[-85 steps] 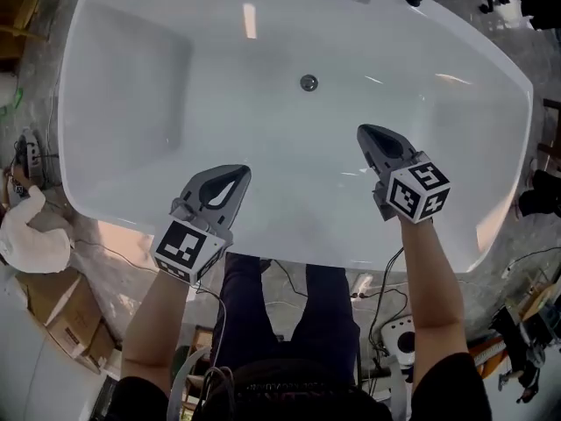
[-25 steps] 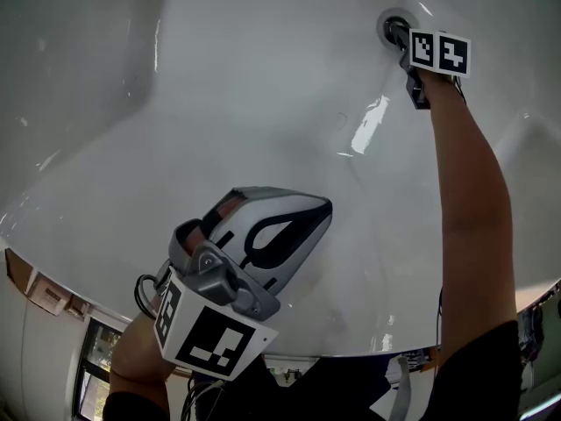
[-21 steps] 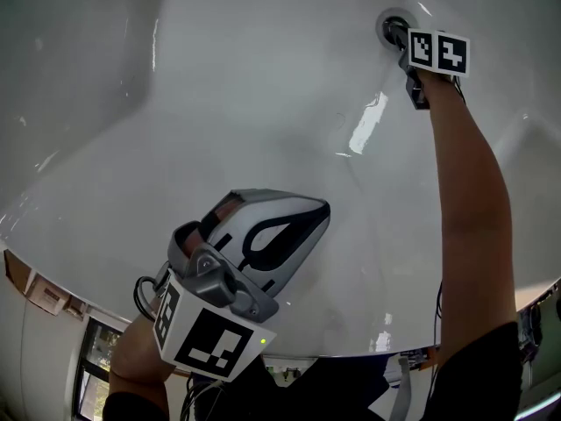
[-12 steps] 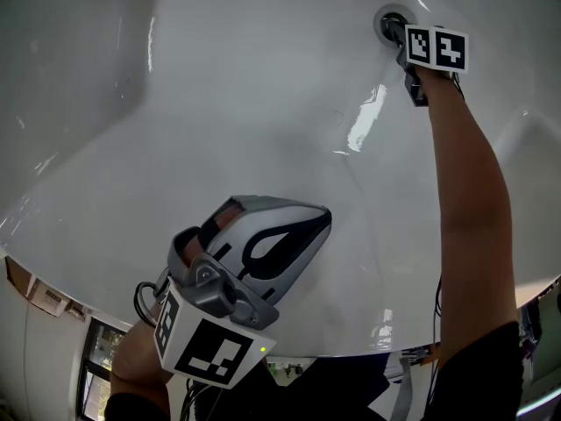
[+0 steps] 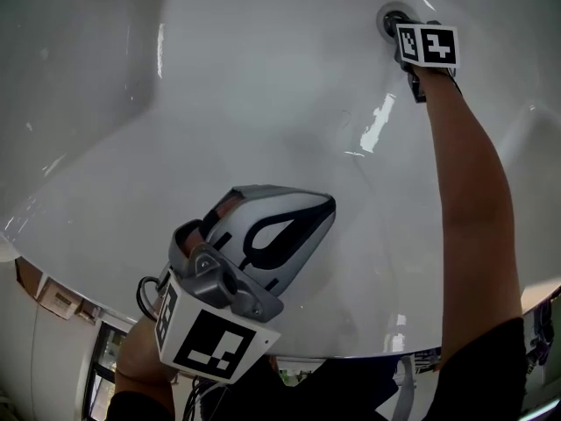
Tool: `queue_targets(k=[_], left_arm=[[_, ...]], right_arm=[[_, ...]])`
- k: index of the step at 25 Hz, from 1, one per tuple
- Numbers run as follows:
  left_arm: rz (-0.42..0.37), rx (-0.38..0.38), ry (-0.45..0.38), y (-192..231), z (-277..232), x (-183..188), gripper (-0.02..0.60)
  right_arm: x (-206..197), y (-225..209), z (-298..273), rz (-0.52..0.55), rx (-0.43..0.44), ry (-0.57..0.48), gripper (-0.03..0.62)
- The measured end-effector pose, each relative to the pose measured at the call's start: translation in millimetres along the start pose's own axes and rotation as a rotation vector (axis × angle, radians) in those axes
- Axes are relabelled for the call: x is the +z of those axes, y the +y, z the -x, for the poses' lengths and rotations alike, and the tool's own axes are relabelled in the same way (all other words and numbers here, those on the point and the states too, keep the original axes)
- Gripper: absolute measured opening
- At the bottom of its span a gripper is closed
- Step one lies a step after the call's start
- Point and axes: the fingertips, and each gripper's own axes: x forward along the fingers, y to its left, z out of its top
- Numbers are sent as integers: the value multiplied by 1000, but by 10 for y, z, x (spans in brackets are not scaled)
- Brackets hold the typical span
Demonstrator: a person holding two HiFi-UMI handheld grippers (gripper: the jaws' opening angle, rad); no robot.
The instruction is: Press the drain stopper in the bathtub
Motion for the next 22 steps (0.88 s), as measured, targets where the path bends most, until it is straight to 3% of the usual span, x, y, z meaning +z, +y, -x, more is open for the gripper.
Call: queue_targets(k=[4, 8, 9, 13, 15, 22], left_arm=[[14, 18, 10, 106, -23, -93, 9], [231, 70, -37, 228, -6, -183, 9], [250, 85, -27, 257, 9, -215, 9], [114, 107, 69, 267, 165, -171, 9], [81, 118, 67, 240, 260, 1, 9], [227, 110, -32, -194, 481, 572, 9]], right_arm=[[20, -25, 128, -189, -6, -59, 15], [47, 14, 626, -107, -50, -108, 15], [62, 53, 765, -92, -41, -116, 15], [159, 168, 1423, -91, 36, -175, 15], [228, 188, 1791, -99, 68, -217, 15], [-91, 480, 2998, -156, 157, -285, 15]])
